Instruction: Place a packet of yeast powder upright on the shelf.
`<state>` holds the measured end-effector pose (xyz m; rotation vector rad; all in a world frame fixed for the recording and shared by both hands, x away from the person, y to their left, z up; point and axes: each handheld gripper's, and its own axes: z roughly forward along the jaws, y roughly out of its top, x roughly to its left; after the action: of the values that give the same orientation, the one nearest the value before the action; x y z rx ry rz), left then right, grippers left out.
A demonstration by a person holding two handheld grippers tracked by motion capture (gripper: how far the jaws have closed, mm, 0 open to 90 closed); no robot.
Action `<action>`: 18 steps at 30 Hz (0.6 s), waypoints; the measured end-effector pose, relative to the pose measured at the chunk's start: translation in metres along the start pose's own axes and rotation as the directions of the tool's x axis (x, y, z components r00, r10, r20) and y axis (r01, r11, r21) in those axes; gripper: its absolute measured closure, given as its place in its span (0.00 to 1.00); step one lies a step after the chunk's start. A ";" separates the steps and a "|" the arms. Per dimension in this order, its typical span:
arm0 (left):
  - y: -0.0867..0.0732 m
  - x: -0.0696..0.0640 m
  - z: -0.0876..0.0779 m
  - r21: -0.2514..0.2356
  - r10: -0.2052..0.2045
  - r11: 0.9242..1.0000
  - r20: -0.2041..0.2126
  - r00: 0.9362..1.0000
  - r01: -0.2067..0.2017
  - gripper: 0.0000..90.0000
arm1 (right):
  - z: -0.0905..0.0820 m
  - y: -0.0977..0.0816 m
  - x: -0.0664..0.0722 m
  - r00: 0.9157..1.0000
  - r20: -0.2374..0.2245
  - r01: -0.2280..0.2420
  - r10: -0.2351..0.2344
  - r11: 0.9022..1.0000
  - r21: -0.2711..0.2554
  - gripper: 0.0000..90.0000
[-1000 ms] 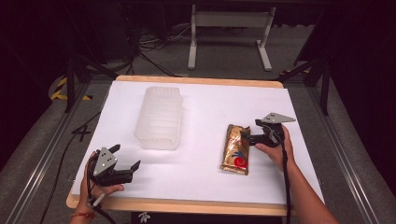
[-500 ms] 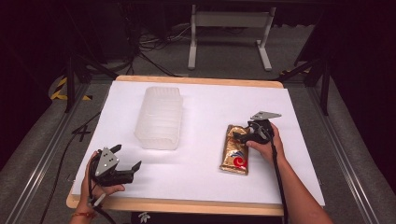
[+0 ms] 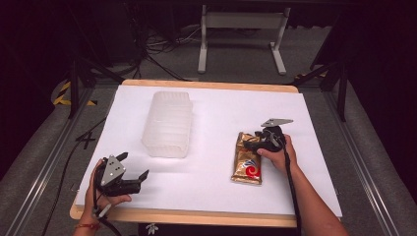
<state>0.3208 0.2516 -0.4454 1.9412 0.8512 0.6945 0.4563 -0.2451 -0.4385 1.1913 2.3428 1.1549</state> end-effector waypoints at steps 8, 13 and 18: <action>0.000 -0.001 0.000 0.002 0.003 1.000 -0.003 1.000 -0.002 0.10 | -0.009 0.000 -0.006 1.000 -0.021 -0.019 0.018 1.000 -0.024 0.72; 0.000 0.001 0.000 -0.009 -0.006 1.000 0.006 1.000 0.006 0.11 | -0.012 -0.001 -0.007 1.000 -0.012 -0.008 0.008 0.999 -0.049 0.91; 0.000 0.001 -0.001 -0.011 -0.011 1.000 0.007 1.000 0.011 0.11 | -0.016 0.001 -0.006 1.000 -0.020 0.003 -0.005 0.997 -0.076 0.95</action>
<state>0.3206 0.2530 -0.4450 1.9263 0.8515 0.6844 0.4519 -0.2581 -0.4283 1.1536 2.2923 1.2485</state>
